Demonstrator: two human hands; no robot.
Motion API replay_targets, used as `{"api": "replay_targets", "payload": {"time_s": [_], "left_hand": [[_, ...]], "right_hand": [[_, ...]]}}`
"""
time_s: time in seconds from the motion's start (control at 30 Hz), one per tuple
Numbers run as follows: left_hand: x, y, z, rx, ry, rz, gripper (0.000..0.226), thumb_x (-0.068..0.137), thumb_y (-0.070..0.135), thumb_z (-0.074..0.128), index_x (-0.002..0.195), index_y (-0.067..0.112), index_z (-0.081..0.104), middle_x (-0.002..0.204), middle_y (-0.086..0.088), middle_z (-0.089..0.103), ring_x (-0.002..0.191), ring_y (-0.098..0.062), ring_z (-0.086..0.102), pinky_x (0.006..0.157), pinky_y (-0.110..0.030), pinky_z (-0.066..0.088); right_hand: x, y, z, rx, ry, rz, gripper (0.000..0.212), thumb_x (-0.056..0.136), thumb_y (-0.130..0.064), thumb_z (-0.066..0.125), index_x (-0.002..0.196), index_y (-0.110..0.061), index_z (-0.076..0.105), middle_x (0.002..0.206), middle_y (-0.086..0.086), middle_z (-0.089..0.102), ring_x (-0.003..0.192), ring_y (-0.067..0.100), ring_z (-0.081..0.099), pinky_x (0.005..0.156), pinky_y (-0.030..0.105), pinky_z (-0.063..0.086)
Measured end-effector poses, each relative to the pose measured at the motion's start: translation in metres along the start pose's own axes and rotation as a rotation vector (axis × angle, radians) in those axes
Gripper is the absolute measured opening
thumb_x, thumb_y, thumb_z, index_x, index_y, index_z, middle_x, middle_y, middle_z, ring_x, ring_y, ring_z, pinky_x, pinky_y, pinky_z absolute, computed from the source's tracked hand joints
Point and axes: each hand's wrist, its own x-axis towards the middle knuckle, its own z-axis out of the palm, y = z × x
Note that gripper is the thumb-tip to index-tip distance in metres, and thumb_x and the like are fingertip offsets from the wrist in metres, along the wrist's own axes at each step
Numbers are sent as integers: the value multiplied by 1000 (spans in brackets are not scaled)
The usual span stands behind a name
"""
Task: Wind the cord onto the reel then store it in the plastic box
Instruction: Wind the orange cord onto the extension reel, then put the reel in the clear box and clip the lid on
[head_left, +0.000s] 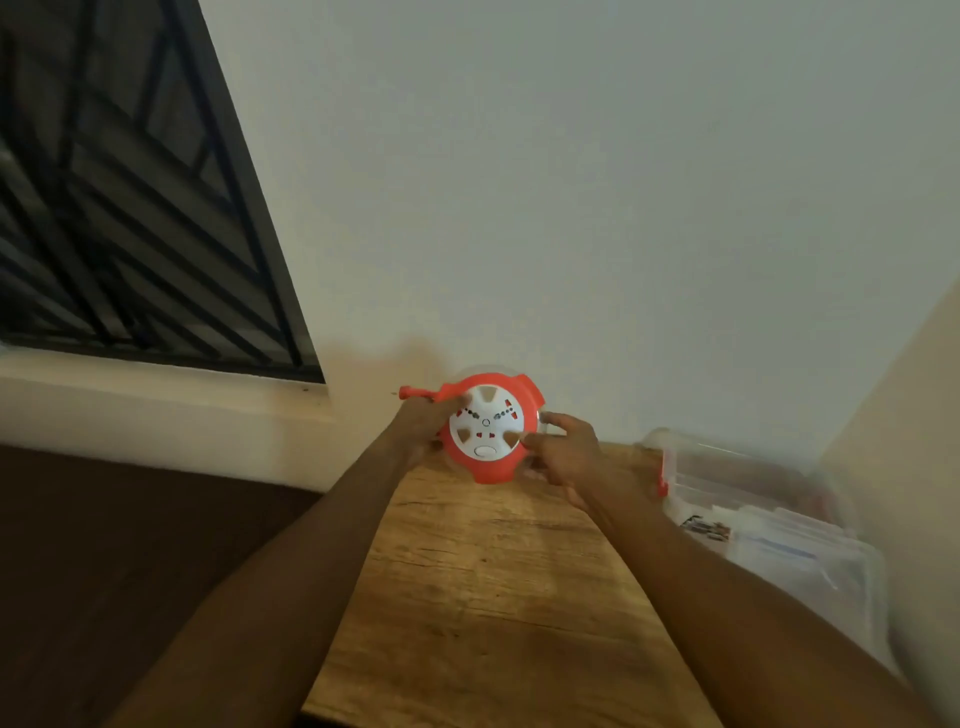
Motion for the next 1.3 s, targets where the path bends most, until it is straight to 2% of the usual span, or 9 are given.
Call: {"api": "replay_targets", "payload": {"time_s": [0.07, 0.2, 0.27, 0.37, 0.53, 0.73, 0.97, 1.17, 1.3], "left_hand": [[7, -25, -10, -15, 6, -44, 9, 91, 1, 71, 100, 3, 72, 104, -20, 75, 81, -30, 71, 74, -39, 58], [16, -70, -25, 12, 54, -93, 22, 86, -14, 67, 94, 6, 71, 111, -25, 72, 96, -36, 66, 88, -53, 55], [23, -88, -32, 27, 58, -125, 25, 87, -14, 66, 89, 11, 71, 113, -25, 71, 98, -36, 65, 88, -53, 55], [35, -107, -37, 42, 82, -142, 26, 87, -13, 67, 87, 13, 72, 112, -24, 72, 98, -37, 66, 91, -51, 56], [54, -131, -41, 87, 76, -200, 26, 89, -5, 72, 113, 4, 74, 106, -9, 76, 102, -33, 74, 94, -55, 61], [71, -146, -48, 234, 94, -200, 38, 89, 2, 76, 127, 3, 71, 120, -12, 75, 108, -32, 72, 95, -47, 61], [71, -158, -53, 362, 156, -124, 31, 89, 14, 80, 119, 5, 77, 115, -12, 78, 100, -25, 73, 89, -42, 62], [63, -152, -43, 605, 289, -11, 19, 85, 17, 82, 102, 7, 81, 108, -12, 77, 93, -26, 70, 86, -36, 57], [53, -143, -15, 642, 231, 178, 16, 89, 8, 72, 105, 8, 75, 112, -14, 70, 107, -32, 64, 92, -41, 54]], "right_hand": [[9, 20, 9, -2, -18, 69, 67, 76, -10, 83, 134, -12, 49, 90, 17, 72, 68, 30, 68, 58, 39, 57], [27, 65, 20, -15, 26, 133, 68, 75, -9, 83, 135, -9, 50, 93, 17, 73, 66, 30, 68, 62, 40, 57], [33, 80, 25, -41, 47, 152, 66, 74, -10, 84, 132, -8, 53, 92, 15, 74, 72, 32, 71, 67, 49, 60], [42, 92, 32, -82, 93, 159, 59, 73, -14, 85, 125, -8, 59, 89, 12, 74, 65, 25, 71, 53, 36, 58], [60, 119, 44, -159, 157, 186, 51, 72, -16, 87, 117, -4, 65, 85, 11, 73, 68, 29, 72, 65, 47, 60], [76, 140, 52, -247, 226, 140, 38, 74, -4, 79, 111, -11, 70, 89, 4, 73, 67, 24, 72, 61, 44, 61], [79, 143, 58, -354, 268, 158, 39, 67, 5, 70, 99, -17, 75, 86, -1, 73, 73, 10, 66, 48, 14, 43], [59, 146, 49, -427, 81, 72, 50, 67, 3, 73, 110, -20, 68, 92, -1, 73, 74, 3, 66, 58, 16, 48], [30, 153, 28, -546, 152, 14, 60, 74, -9, 68, 132, -16, 56, 118, 5, 64, 101, 14, 61, 81, 28, 53]]}}
